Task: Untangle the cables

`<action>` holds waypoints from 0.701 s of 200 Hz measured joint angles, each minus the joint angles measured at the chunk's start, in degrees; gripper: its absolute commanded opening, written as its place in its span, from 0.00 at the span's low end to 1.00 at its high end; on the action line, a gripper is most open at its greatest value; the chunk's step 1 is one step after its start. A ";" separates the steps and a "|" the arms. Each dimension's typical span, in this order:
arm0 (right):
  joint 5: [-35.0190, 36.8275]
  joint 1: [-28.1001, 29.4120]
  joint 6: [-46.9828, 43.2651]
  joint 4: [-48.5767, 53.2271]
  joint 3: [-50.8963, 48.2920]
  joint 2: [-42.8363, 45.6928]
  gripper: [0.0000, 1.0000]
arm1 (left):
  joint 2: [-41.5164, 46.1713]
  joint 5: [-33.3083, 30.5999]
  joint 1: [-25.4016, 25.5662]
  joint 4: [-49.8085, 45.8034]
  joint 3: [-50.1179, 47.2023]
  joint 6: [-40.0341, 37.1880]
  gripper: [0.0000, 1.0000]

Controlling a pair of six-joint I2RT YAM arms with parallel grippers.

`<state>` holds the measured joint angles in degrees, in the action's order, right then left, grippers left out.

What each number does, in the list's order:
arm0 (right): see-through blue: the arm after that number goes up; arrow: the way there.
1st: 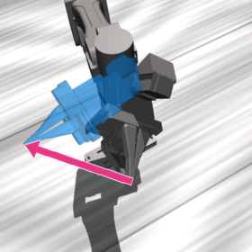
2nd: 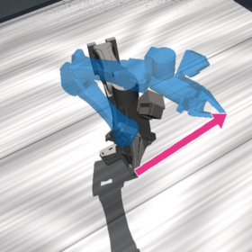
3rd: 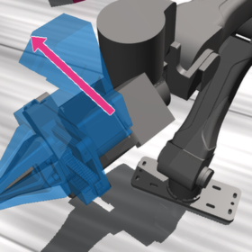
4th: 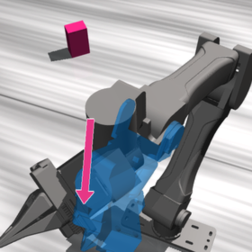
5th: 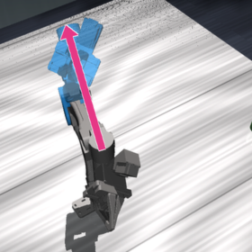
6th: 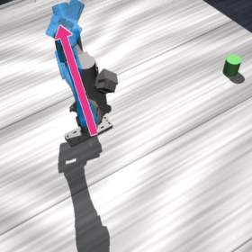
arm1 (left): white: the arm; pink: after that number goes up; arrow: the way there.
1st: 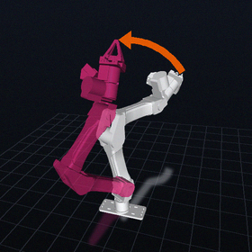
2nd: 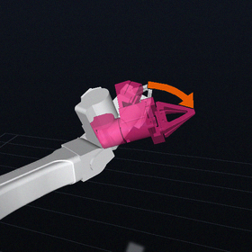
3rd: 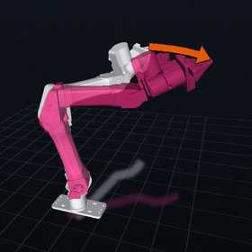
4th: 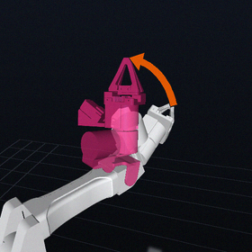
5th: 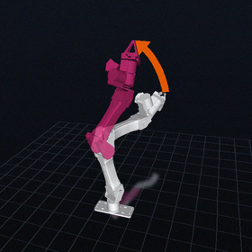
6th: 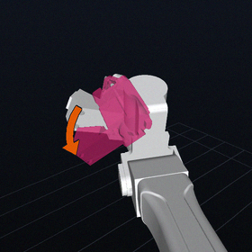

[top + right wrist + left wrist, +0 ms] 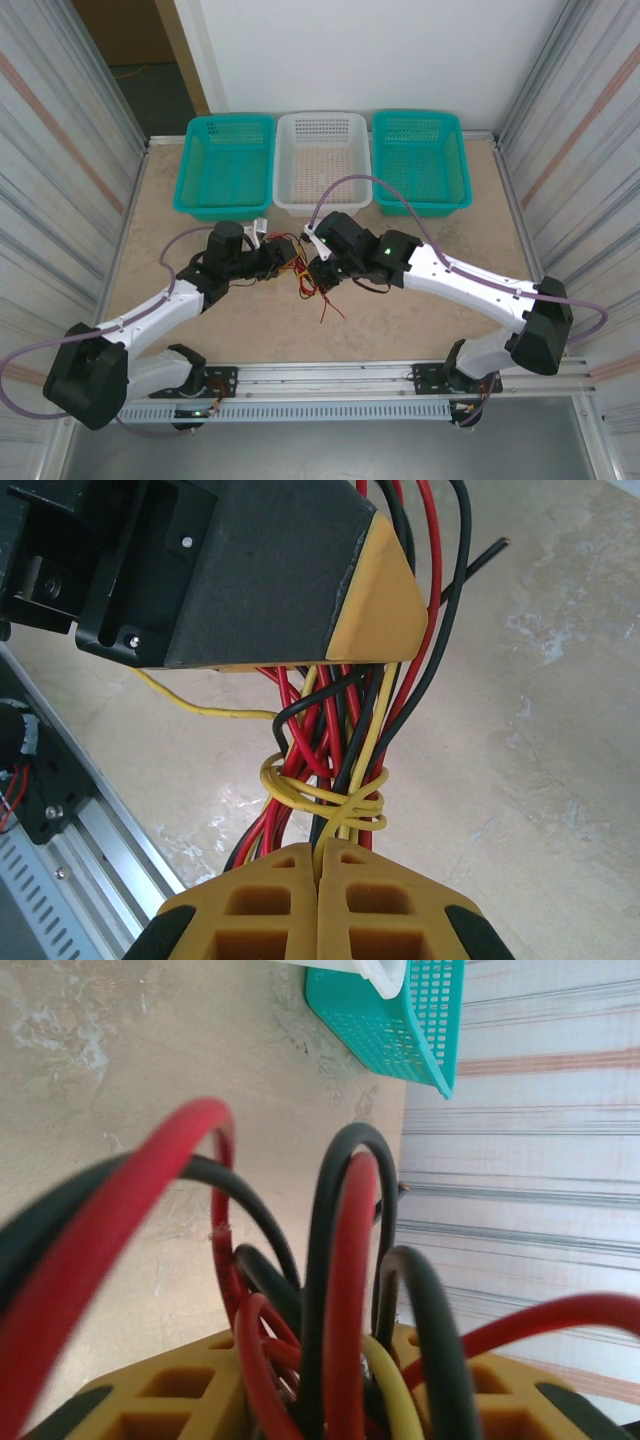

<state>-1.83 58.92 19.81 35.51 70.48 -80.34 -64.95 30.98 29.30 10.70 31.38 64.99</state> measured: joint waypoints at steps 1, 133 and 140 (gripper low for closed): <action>0.00 0.00 0.00 -0.02 0.00 0.00 0.00 | 0.00 0.00 0.00 0.02 0.00 -0.02 0.23; 16.24 5.51 6.29 2.01 0.33 8.24 0.74 | 9.31 -13.22 0.00 -22.12 9.79 -12.28 0.00; 13.99 4.20 6.78 1.75 0.24 8.41 0.73 | 9.38 -13.68 0.00 -22.84 9.86 -12.46 0.00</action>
<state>12.16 63.11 26.59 37.26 70.72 -71.92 -55.57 17.30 29.30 -12.14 41.23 52.53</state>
